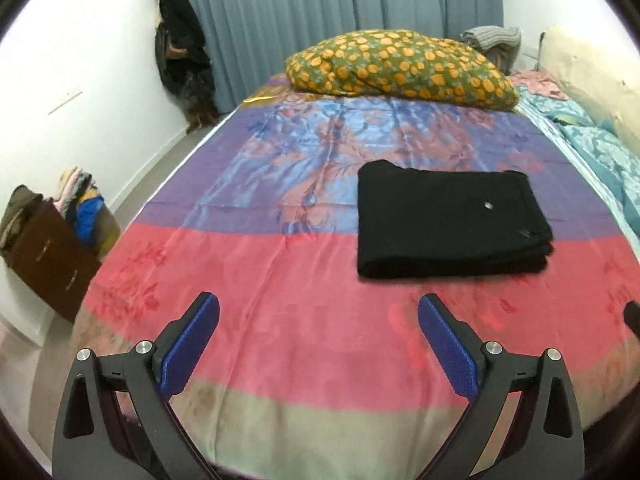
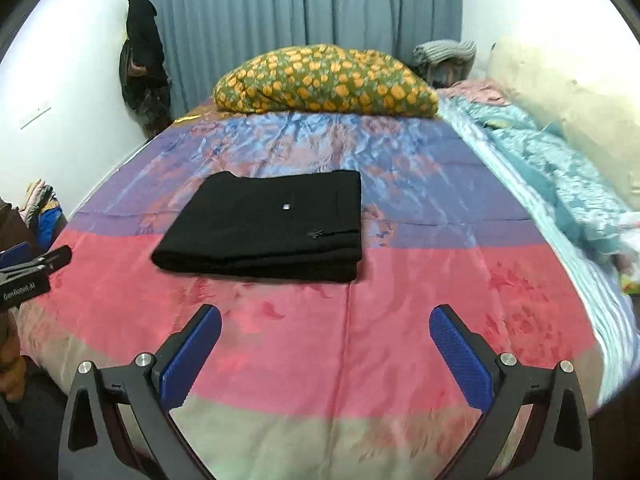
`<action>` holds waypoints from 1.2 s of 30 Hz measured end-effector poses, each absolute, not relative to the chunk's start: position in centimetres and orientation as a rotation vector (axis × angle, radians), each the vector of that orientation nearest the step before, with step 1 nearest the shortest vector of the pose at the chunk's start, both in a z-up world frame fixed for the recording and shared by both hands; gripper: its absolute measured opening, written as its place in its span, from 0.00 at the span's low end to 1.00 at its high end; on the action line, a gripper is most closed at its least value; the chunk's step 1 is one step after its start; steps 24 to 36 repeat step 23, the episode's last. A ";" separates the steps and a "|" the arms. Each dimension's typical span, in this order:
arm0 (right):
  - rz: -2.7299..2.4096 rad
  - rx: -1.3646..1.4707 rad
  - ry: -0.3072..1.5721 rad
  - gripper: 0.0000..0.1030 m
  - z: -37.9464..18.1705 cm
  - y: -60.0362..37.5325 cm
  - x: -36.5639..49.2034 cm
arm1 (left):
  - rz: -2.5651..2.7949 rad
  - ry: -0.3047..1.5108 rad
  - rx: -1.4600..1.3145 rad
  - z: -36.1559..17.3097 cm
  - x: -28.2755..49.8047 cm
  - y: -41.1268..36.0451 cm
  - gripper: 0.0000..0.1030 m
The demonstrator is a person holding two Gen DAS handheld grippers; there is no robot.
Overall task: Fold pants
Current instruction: 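Set the folded trousers down on the bedspread and withdraw both tools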
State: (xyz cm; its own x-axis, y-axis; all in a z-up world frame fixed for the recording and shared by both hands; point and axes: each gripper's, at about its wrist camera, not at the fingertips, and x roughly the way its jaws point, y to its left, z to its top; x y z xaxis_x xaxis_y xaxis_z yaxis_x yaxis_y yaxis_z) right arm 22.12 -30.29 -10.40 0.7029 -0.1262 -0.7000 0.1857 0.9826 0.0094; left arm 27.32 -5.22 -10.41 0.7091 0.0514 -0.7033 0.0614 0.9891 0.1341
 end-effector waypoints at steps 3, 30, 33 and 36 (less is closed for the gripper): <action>-0.199 0.080 0.779 1.00 -9.8 -28.2 19.4 | -0.033 0.785 0.128 -9.6 24.4 -4.9 0.97; -0.231 0.044 0.745 1.00 -7.5 -26.2 15.5 | -0.062 0.789 0.090 -9.3 19.9 -5.2 0.97; -0.231 0.044 0.745 1.00 -7.5 -26.2 15.5 | -0.062 0.789 0.090 -9.3 19.9 -5.2 0.97; -0.231 0.044 0.745 1.00 -7.5 -26.2 15.5 | -0.062 0.789 0.090 -9.3 19.9 -5.2 0.97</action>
